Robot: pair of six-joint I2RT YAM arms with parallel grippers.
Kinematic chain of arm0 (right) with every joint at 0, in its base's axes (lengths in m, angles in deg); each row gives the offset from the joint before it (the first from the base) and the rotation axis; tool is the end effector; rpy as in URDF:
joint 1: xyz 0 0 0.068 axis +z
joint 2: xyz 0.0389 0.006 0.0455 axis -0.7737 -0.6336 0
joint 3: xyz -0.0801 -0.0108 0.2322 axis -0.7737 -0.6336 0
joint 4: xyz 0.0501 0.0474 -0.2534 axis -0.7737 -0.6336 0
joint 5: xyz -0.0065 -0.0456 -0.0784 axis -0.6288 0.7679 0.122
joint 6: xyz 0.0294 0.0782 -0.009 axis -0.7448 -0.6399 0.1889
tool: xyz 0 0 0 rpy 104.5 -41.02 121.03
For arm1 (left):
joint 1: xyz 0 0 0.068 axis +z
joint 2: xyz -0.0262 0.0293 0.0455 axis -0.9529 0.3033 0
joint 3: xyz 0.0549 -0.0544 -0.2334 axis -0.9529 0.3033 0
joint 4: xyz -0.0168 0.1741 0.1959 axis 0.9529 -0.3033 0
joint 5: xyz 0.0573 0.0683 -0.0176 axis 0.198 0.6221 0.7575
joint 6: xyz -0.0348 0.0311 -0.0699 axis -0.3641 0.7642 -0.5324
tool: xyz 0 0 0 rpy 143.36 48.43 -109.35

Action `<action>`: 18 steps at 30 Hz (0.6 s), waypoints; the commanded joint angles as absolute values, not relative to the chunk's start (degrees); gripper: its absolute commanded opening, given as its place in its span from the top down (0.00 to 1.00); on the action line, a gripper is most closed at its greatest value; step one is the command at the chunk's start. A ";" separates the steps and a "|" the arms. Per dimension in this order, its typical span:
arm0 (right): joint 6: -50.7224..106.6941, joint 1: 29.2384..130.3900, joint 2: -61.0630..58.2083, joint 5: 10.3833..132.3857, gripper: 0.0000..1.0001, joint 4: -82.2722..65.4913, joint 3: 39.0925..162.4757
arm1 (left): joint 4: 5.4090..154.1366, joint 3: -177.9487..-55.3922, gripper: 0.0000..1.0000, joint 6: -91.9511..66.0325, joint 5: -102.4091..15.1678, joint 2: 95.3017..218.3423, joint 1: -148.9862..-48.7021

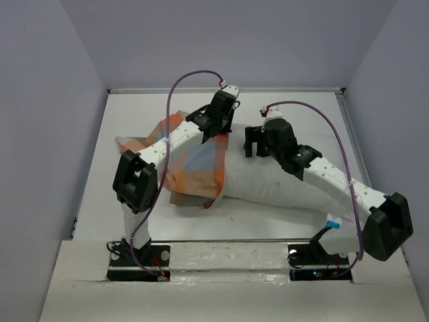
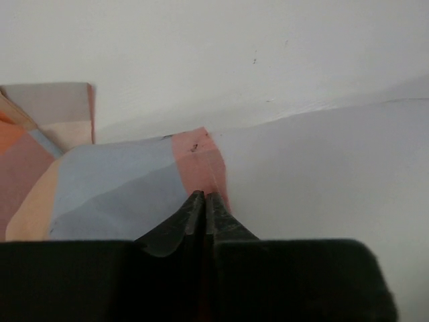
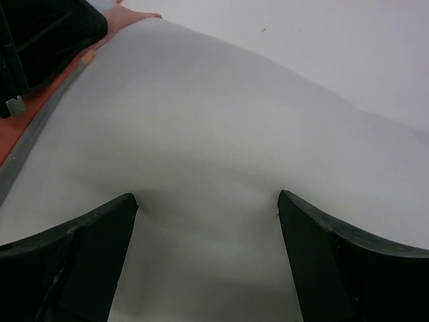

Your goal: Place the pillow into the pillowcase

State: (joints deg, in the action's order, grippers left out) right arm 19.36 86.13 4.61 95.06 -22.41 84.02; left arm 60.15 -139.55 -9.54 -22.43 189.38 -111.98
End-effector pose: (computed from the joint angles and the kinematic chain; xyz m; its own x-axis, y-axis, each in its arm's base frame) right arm 0.2861 0.1786 0.2565 -0.4989 -0.0409 -0.8657 -0.2399 0.9664 0.0926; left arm 0.3738 -0.2883 0.2677 -0.4534 0.1959 -0.8695 0.4129 0.9107 -0.0101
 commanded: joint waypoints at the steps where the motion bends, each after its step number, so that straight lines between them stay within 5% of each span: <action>1: 25.13 85.23 0.21 85.47 0.08 -22.21 88.87 | 58.86 -143.12 0.99 -7.88 -23.32 189.43 -111.89; 3: 25.05 85.23 -0.50 82.64 0.14 -21.95 88.79 | 59.82 -142.42 1.00 -8.58 -24.54 189.17 -111.81; 6: 22.86 85.23 1.07 76.85 0.55 -19.15 86.33 | 62.54 -140.40 1.00 -9.90 -27.97 187.42 -111.81; 7: 21.63 85.23 3.43 74.31 0.78 -17.92 83.28 | 63.07 -140.04 1.00 -10.51 -30.59 186.02 -111.81; 9: 17.78 85.75 6.51 72.09 0.95 -13.54 77.66 | 64.22 -138.64 1.00 -11.92 -33.32 183.30 -111.81; 11: 14.87 86.28 10.55 72.87 0.98 -11.93 74.92 | 64.74 -137.32 0.99 -12.97 -34.56 180.93 -111.90; 12: 14.24 87.07 11.53 73.66 1.00 -11.75 73.94 | 65.18 -136.36 0.89 -13.24 -34.22 179.52 -111.90; 13: 13.89 87.07 12.32 75.49 1.00 -11.40 73.15 | 65.71 -133.74 0.63 -13.42 -34.04 176.63 -111.98; 15: 13.01 88.65 14.08 77.70 1.00 -11.40 71.47 | 66.51 -130.39 0.37 -13.51 -34.66 174.07 -112.16; 18: 12.39 88.66 14.96 78.76 1.00 -11.13 70.33 | 65.28 -127.05 0.26 -12.90 -34.13 170.72 -113.82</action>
